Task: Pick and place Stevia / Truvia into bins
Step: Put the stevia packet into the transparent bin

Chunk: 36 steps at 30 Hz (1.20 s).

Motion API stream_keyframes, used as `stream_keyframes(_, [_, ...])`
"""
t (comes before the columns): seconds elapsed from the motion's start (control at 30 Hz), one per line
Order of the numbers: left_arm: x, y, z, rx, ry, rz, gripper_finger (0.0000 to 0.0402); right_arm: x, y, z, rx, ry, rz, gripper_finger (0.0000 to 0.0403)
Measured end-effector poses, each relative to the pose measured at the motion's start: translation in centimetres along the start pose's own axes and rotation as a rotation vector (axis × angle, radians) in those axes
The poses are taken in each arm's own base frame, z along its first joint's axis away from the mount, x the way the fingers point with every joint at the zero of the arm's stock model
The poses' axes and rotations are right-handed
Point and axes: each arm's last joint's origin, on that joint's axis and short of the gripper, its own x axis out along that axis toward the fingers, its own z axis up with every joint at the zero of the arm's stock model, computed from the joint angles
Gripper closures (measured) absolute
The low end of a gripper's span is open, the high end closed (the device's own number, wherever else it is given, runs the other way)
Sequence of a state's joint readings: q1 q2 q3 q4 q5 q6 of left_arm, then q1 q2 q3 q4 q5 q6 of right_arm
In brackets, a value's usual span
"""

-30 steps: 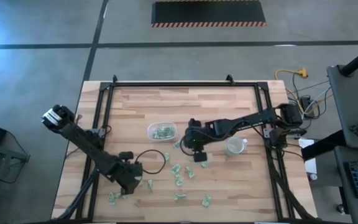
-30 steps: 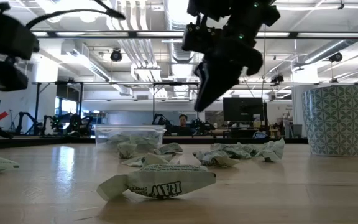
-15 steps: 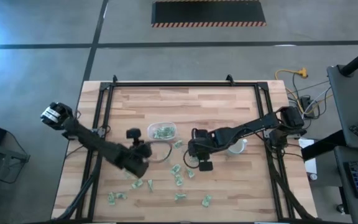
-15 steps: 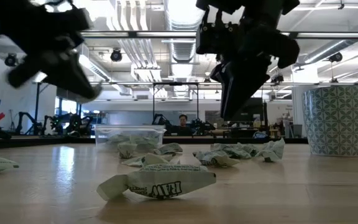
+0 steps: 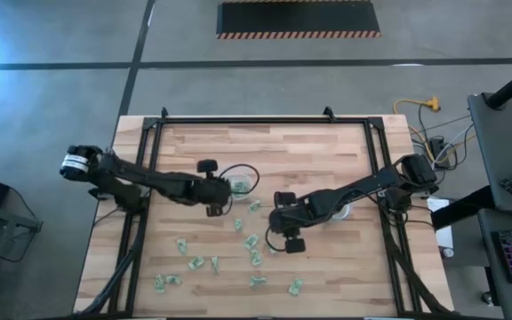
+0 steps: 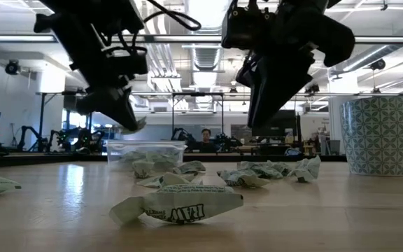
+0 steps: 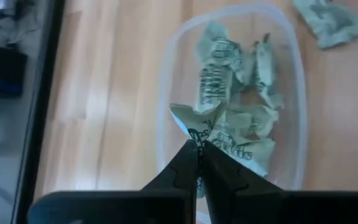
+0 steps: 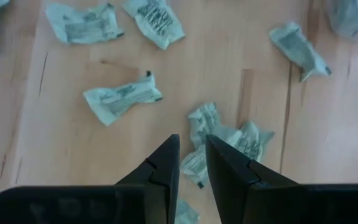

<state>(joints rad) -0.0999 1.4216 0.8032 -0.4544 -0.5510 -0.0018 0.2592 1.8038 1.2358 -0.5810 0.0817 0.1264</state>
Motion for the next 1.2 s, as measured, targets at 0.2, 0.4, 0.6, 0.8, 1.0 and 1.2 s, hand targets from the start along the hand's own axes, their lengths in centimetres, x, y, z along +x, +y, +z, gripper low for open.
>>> stream_keyframes(0.2, [0.1,0.1,0.0,0.031,0.002,-0.056,0.0348,0.2,0.0,0.5,-0.067,-0.068,-0.034,0.0320])
stream_keyframes(0.4, [-0.2,0.1,0.6,-0.005,-0.016,-0.060,0.0257,0.5,-1.1,1.2,-0.155,-0.175,-0.156,0.0289])
stream_keyframes(0.6, [-2.2,0.0,1.3,-0.079,0.006,-0.181,0.0206,1.4,-4.7,1.0,-0.070,-0.214,-0.200,0.0256])
stream_keyframes(0.8, [-5.5,-1.2,1.1,-0.102,0.020,-0.282,0.0198,1.9,-7.4,0.8,-0.063,-0.280,-0.109,0.0239])
stream_keyframes(1.0, [-9.1,-3.4,0.5,-0.111,-0.055,-0.381,0.0197,2.4,-8.4,0.2,-0.106,-0.285,-0.123,0.0245])
stream_keyframes(1.2, [-11.5,-5.5,-0.3,-0.121,-0.091,-0.445,0.0197,2.9,-9.0,0.2,-0.092,-0.299,-0.134,0.0252])
